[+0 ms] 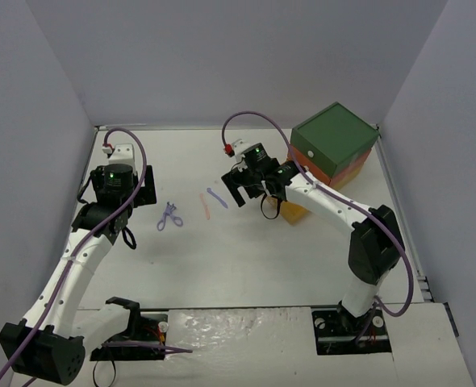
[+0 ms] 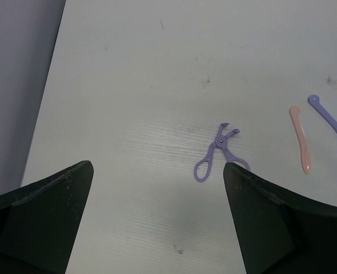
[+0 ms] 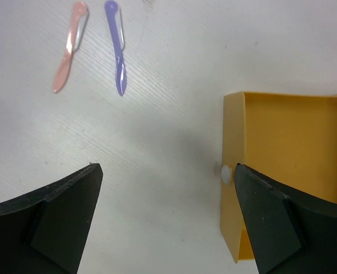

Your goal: Organize the makeup

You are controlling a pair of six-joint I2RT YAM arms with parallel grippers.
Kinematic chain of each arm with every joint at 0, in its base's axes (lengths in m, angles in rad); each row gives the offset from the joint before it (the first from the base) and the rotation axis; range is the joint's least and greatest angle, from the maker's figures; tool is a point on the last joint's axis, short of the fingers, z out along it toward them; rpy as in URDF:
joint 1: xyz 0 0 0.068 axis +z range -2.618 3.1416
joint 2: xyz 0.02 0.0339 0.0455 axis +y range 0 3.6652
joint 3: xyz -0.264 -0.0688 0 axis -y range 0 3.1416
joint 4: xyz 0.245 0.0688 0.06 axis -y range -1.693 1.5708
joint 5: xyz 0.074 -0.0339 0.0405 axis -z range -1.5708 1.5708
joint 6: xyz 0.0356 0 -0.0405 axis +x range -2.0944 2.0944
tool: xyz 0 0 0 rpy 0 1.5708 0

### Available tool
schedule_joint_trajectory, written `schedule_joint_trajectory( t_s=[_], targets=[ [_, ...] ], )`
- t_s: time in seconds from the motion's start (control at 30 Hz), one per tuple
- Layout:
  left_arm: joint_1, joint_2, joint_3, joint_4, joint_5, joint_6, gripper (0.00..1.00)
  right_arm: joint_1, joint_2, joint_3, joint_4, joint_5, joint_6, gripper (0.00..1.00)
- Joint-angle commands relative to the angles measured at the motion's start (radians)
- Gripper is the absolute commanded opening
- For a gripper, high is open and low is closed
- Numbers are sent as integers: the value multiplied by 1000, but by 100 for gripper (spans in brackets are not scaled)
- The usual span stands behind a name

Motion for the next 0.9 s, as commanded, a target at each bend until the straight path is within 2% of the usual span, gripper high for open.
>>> schedule_joint_trajectory(
  t_s=[0.0,0.17,0.4,0.63,0.87],
  targets=[
    [6,3,20,45,-15,10,97,3,48,96,24,-72,-23,92],
    [6,0,19,44,-21,12,97,4,184,202,59,-153,-53,72],
    [6,0,19,45,-18,12,97,11,348,326,97,-202,-86,57],
    [6,2,19,47,-17,12,97,16,470,415,130,-215,-101,45],
    [8,6,22,47,-15,15,97,26,558,459,153,-235,-104,42]
  ],
)
